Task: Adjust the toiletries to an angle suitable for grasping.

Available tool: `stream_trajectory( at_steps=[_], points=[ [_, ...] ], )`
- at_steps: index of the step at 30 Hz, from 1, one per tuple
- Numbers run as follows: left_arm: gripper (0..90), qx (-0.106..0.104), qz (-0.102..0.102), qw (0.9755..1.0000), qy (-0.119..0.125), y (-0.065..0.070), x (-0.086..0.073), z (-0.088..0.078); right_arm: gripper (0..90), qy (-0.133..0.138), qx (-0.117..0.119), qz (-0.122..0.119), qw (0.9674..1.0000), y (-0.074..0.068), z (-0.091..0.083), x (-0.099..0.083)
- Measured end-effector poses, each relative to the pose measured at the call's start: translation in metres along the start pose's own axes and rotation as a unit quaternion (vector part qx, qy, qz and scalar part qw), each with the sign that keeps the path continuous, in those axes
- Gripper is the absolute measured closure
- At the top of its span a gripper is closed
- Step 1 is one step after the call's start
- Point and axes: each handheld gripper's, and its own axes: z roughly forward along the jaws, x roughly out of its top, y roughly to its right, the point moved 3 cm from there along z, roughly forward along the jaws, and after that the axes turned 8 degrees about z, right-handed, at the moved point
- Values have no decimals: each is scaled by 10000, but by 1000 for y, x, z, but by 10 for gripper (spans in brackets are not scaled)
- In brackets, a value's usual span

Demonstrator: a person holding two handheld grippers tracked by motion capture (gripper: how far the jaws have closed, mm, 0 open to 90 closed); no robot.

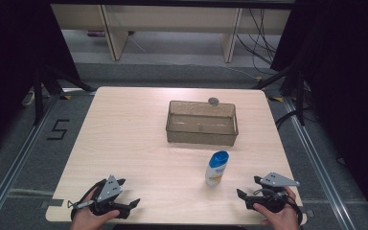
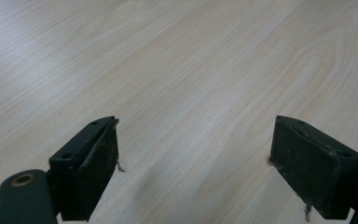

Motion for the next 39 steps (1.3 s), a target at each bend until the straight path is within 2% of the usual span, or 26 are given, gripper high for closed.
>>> stream_trajectory(
  at_steps=[1,2,7,8,9,10,11,12,13,14,15,16,17,18,20,24,28,29,31,32,33,34,36,37,38,39],
  points=[
    [150,0,0,10000,0,0,0,0,161,0,0,0,10000,0,0,0],
    [150,23,148,9998,-120,-2,-1,-1,162,14,-17,-10,10000,0,0,0],
    [150,27,140,9998,-115,-2,-1,-1,163,42,-23,-19,10000,0,0,1],
    [150,5,-9,10000,5,0,0,0,163,35,-15,-9,10000,0,0,1],
    [150,4,-2,10000,1,0,0,0,163,97,-60,-180,9998,2,0,2],
    [150,16,36,10000,-29,-1,0,0,163,78,5,-138,9999,1,1,2],
    [150,28,141,9998,-115,-2,-1,-1,163,125,-44,-183,9997,1,0,2],
    [150,30,144,9998,-115,-2,-1,-1,163,121,-59,-230,9996,2,0,2],
    [150,30,136,9998,-115,-2,-1,-1,162,47,-4,-15,10000,-1,0,1],
    [150,6,-7,10000,9,0,0,0,162,101,14,-186,9998,1,1,2],
    [150,6,-7,10000,9,0,0,0,162,101,14,-186,9998,1,1,2],
    [150,25,103,9999,-87,-2,0,-1,162,106,20,-195,9998,1,1,2],
    [150,8,18,10000,-15,0,0,0,162,140,-26,-234,9996,1,0,3],
    [150,6,2,10000,-3,0,0,0,162,101,22,-79,9999,-1,0,2],
    [150,13,115,9999,-97,-1,-1,-1,162,123,41,-183,9997,0,1,3],
    [150,11,-8,10000,-3,0,0,0,162,187,34,-238,9995,-1,1,4],
    [150,-35,91,9999,-94,-1,-1,-1,162,175,72,-277,9994,-2,1,4],
    [150,-34,19,10000,-46,0,0,0,162,133,133,-111,9998,-5,1,4],
    [150,17,15,10000,-43,0,0,0,162,194,182,-141,9995,-5,1,5],
    [150,-19,114,9999,-113,-1,-1,-1,162,194,182,-141,9995,-5,1,5],
    [150,-17,42,10000,-61,-1,-1,0,162,297,170,-268,9991,-5,1,6],
    [150,-17,42,10000,-61,-1,-1,0,162,297,170,-268,9991,-5,1,6],
    [150,-23,24,10000,-42,-1,0,0,161,271,278,-61,9992,-9,1,6],
    [150,-10,81,9999,-92,-1,-1,0,161,327,258,-220,9989,-7,1,7],
    [150,-11,147,9998,-148,-2,-1,-1,161,325,256,-253,9988,-7,1,8],
    [150,7,105,9999,-133,-2,-1,0,160,330,263,-265,9988,-7,1,8]
  ],
)
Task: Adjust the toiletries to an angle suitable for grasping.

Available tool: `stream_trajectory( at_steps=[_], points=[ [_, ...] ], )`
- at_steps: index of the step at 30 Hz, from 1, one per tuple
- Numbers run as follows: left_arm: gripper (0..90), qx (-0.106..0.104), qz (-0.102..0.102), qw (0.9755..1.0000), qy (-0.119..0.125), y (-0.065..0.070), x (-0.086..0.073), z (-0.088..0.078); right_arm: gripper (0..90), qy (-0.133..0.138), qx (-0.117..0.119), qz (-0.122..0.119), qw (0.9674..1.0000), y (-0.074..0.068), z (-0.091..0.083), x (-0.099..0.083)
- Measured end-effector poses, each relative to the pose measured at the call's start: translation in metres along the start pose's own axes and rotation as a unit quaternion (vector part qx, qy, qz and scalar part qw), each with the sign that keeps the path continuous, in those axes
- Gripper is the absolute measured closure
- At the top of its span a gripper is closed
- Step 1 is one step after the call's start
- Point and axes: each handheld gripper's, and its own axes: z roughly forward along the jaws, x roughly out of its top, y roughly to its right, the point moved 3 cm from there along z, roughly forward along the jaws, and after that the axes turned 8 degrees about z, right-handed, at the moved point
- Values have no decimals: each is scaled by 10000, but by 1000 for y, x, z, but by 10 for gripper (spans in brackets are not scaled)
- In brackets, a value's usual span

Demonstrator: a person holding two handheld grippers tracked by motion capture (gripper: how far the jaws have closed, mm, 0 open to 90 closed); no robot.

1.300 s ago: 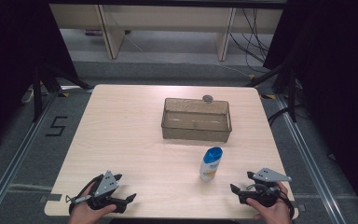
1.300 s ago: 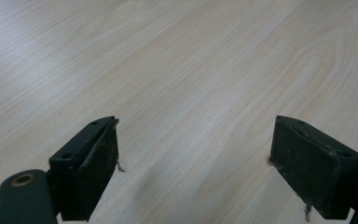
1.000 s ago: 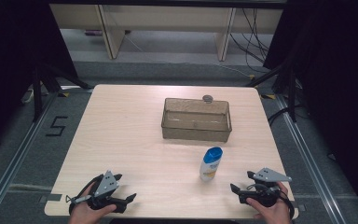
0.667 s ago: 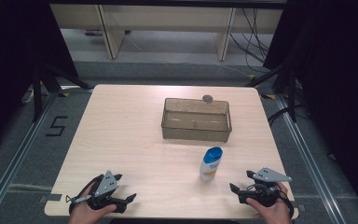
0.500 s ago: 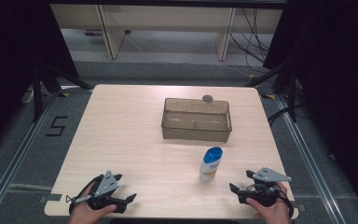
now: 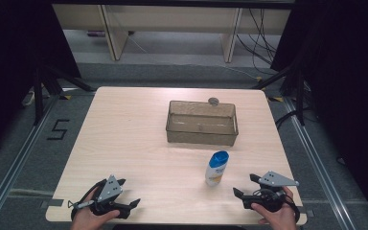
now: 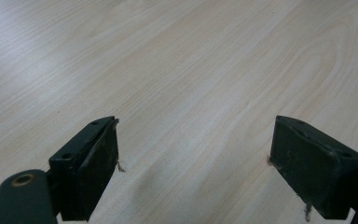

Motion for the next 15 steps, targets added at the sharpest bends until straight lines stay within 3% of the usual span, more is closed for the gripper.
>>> stream_trajectory(
  at_steps=[2,3,4,6,8,10,13,14,15],
  points=[
    [150,30,-27,10000,56,0,0,1,158,24,76,73,9999,-2,1,0],
    [150,22,-52,10000,62,0,0,1,158,81,60,-39,9999,-1,1,2],
    [150,41,43,10000,2,-1,0,1,158,68,85,-47,9999,-2,0,3],
    [150,11,29,10000,-30,-1,0,1,158,142,190,4,9997,-5,0,5],
    [150,-1,-71,10000,47,1,0,1,157,218,213,-42,9995,-7,1,8],
    [150,9,14,10000,-26,-1,-1,1,157,263,231,-180,9992,-8,2,10],
    [150,8,10,10000,-21,-1,0,1,156,207,324,-100,9992,-12,2,13],
    [150,5,49,10000,-57,-1,-1,0,156,297,318,-222,9988,-12,3,15],
    [150,-4,-59,10000,33,0,0,1,157,272,357,-141,9989,-15,3,17]
  ],
)
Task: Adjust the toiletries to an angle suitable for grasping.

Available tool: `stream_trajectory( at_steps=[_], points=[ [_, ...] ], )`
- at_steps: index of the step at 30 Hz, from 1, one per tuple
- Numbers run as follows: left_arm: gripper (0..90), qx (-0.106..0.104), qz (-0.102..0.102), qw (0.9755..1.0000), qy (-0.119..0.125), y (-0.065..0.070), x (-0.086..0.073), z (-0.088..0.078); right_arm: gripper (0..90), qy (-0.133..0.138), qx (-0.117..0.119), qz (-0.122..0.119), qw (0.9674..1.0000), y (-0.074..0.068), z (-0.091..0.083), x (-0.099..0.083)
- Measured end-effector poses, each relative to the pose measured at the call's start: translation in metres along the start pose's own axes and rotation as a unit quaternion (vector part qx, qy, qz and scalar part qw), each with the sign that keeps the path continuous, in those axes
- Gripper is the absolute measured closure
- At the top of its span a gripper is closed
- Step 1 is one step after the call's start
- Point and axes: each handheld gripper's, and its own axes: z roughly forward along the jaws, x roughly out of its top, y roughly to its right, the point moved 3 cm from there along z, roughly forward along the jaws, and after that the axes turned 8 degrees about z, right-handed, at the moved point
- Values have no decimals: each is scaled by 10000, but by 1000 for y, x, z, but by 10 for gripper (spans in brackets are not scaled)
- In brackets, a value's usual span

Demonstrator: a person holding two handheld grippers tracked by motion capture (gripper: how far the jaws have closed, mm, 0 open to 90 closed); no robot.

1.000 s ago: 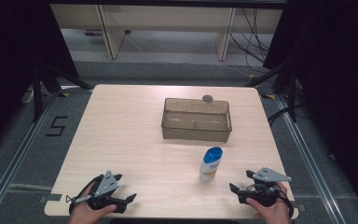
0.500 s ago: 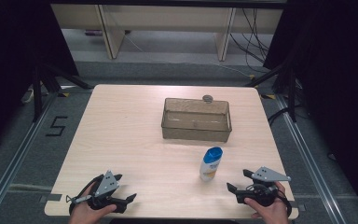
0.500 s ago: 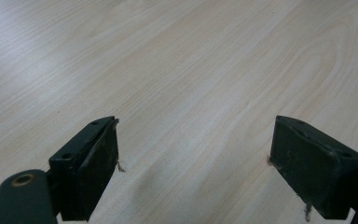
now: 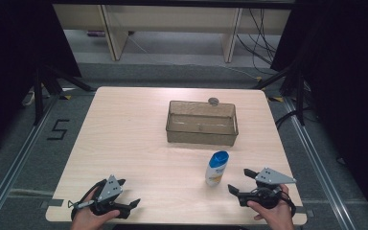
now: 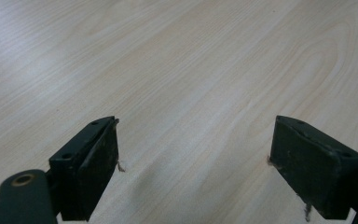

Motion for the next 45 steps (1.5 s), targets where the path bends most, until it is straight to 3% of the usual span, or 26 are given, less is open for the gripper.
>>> stream_trajectory(
  at_steps=[3,4,5,6,9,10,12,14,15,16,17,18,19,22,26,28,31,35,45],
  points=[
    [150,-12,-65,10000,57,1,0,1,156,62,30,-133,9999,1,2,3],
    [150,-38,27,10000,-11,0,0,0,156,-51,65,-12,10000,-2,2,3],
    [150,-58,39,10000,-38,-1,0,0,156,48,83,-194,9998,0,4,5],
    [150,62,104,9999,-63,-2,-1,1,156,18,109,-166,9998,-1,5,6],
    [150,18,86,9999,-75,-2,0,-1,156,4,121,-152,9998,-3,7,8],
    [150,60,103,9999,-49,-2,-1,1,156,111,147,-345,9992,-2,10,11],
    [150,-49,-46,10000,48,1,1,1,156,39,181,-293,9994,-3,11,12],
    [150,-48,71,10000,-41,-1,0,0,156,83,192,-336,9992,-4,13,14],
    [150,-38,-27,10000,33,0,0,1,156,83,192,-336,9992,-4,13,14],
    [150,-37,110,9999,-105,-2,-1,0,156,78,177,-362,9992,-5,14,14],
    [150,36,96,9999,-78,-2,-1,0,156,87,223,-340,9991,-6,16,15],
    [150,-73,-18,10000,7,0,0,0,156,145,233,-443,9986,-5,17,17],
    [150,-79,102,9999,-92,-2,-1,-1,156,92,215,-445,9987,-7,20,18],
    [150,-43,30,10000,13,0,0,1,156,82,238,-575,9980,-7,25,20],
    [150,-39,106,9999,-114,-2,-1,0,156,70,294,-577,9979,-9,30,21],
    [150,-33,63,10000,-45,-1,0,0,156,30,427,-533,9977,-13,33,23],
    [150,-19,101,9999,-89,-2,-1,0,156,103,403,-668,9969,-12,37,24],
    [150,-36,109,9999,-111,-2,-1,0,157,106,485,-592,9970,-13,41,26],
    [150,-35,107,9999,-112,-2,-1,0,158,93,557,-784,9953,-15,52,31]
  ],
)
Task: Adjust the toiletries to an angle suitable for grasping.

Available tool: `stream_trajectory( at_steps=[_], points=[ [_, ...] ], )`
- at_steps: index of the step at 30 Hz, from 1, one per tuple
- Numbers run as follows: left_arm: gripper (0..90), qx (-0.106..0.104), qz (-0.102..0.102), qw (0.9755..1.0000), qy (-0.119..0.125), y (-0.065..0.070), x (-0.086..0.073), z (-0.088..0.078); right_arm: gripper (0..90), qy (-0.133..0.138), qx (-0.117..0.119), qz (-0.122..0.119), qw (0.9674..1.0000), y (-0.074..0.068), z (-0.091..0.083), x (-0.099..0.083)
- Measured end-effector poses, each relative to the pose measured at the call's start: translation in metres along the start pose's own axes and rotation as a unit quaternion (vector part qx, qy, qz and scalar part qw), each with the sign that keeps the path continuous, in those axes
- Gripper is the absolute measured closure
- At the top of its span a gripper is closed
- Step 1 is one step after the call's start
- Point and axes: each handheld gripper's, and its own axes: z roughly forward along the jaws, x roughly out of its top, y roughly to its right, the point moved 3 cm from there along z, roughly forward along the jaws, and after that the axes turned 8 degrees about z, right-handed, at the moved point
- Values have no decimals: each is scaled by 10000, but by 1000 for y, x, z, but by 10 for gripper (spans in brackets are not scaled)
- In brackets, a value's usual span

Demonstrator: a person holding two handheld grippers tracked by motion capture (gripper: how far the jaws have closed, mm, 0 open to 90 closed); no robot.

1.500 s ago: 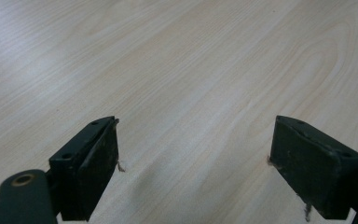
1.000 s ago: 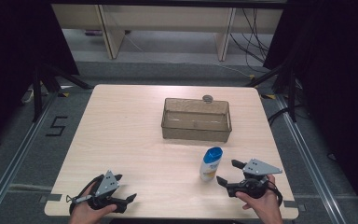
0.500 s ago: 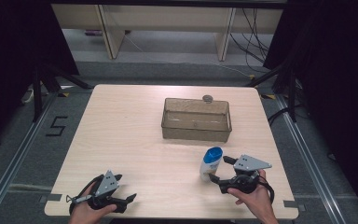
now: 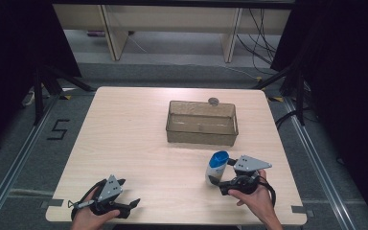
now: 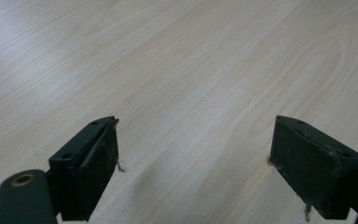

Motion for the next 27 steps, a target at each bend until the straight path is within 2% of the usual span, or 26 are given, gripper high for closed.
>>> stream_trajectory(
  at_steps=[1,2,3,6,9,11,12,16,21,25,27],
  points=[
    [150,-2,-1,10000,0,0,0,0,158,0,0,0,10000,0,0,0],
    [150,21,-4,10000,26,0,0,0,158,6,25,112,9999,-2,2,0],
    [150,22,-4,10000,27,0,0,0,159,20,34,18,10000,0,3,1],
    [150,25,-6,10000,32,1,0,0,160,9,71,111,9999,-1,6,1],
    [150,15,-6,10000,20,0,0,0,172,21,86,17,10000,0,8,2],
    [150,11,-4,10000,23,0,0,0,175,14,100,48,9999,0,8,2],
    [150,11,-3,10000,22,0,0,0,182,25,161,152,9998,-2,9,1],
    [150,-13,-1,10000,-1,0,0,0,205,16,146,72,9999,0,10,2],
    [150,38,-13,10000,20,1,0,0,248,64,132,-31,9999,1,11,2],
    [150,43,-17,10000,22,1,0,0,310,-2,269,108,9996,-2,11,1],
    [150,42,-22,10000,23,1,0,0,336,-6,240,127,9996,-2,10,0]
  ],
)
